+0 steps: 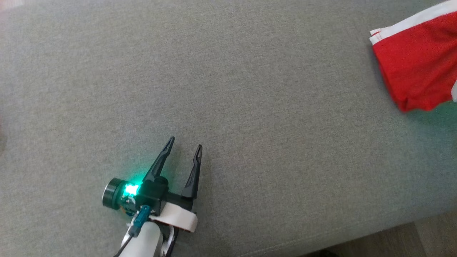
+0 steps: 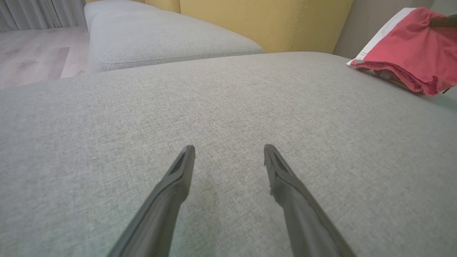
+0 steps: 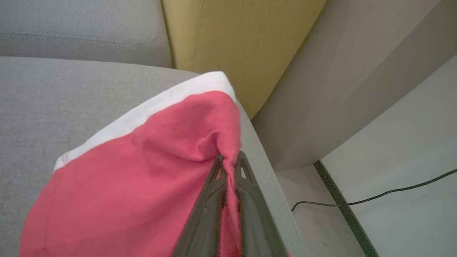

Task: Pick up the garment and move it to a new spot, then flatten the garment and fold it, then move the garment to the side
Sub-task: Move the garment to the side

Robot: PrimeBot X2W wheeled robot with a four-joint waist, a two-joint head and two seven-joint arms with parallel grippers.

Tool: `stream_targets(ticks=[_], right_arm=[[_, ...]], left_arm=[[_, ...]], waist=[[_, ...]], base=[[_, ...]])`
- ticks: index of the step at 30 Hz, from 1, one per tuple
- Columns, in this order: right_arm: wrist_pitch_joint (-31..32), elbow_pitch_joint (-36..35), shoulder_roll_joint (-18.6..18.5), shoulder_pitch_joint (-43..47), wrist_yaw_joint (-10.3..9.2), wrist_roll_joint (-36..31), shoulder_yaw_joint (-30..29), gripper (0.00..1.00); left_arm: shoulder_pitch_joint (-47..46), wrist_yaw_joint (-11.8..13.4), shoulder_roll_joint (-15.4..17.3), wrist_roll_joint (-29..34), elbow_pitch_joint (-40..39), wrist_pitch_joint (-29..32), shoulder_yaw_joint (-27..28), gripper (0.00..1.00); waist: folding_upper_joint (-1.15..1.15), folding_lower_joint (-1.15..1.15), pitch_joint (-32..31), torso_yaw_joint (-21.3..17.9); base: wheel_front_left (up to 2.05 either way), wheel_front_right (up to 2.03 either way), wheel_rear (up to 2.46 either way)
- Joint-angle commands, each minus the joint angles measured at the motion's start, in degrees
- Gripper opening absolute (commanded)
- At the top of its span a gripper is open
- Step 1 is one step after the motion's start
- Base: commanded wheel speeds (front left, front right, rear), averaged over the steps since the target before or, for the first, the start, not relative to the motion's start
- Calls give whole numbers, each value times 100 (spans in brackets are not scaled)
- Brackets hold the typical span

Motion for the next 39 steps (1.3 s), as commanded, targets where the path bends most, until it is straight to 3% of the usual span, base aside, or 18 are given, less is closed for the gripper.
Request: stream_targets(ticks=[1,6,12,20,25,29,39], right_arm=[[-118,-108,-193,-146,-4,-115,4,100],[-481,-145,-77,-288,-4,-508,-395,100],[-691,-573,541,-83,-4,-624,-1012,100],[-701,-2386,1656,959,-4,-559,-1174,100],[-702,-3100,2129,1849,-4,-400,-1100,100],[-702,-3381,2337,2707,-4,-60,-1211,100],[-702,-3462,2365,3699,-4,345,-672,100]], left_arm=[[-152,28,9,58,-166,-30,143,100],[-162,94,9,40,-170,-31,241,100],[-50,168,9,7,-219,-31,446,100],[196,299,9,-114,-308,-31,732,100],[310,423,9,-257,-334,-31,898,100],[408,504,9,-332,-328,-31,1016,100],[648,616,9,-468,-267,-31,1277,100]], waist=[[0,-1,19,12],[0,-1,-4,29],[0,-1,-203,69],[0,-1,-561,300],[0,-1,-788,533],[0,-1,-981,799],[0,-1,-1360,1083]], base=[[0,0,0],[0,0,0],[0,0,0],[0,0,0],[0,0,0],[0,0,0],[0,0,0]])
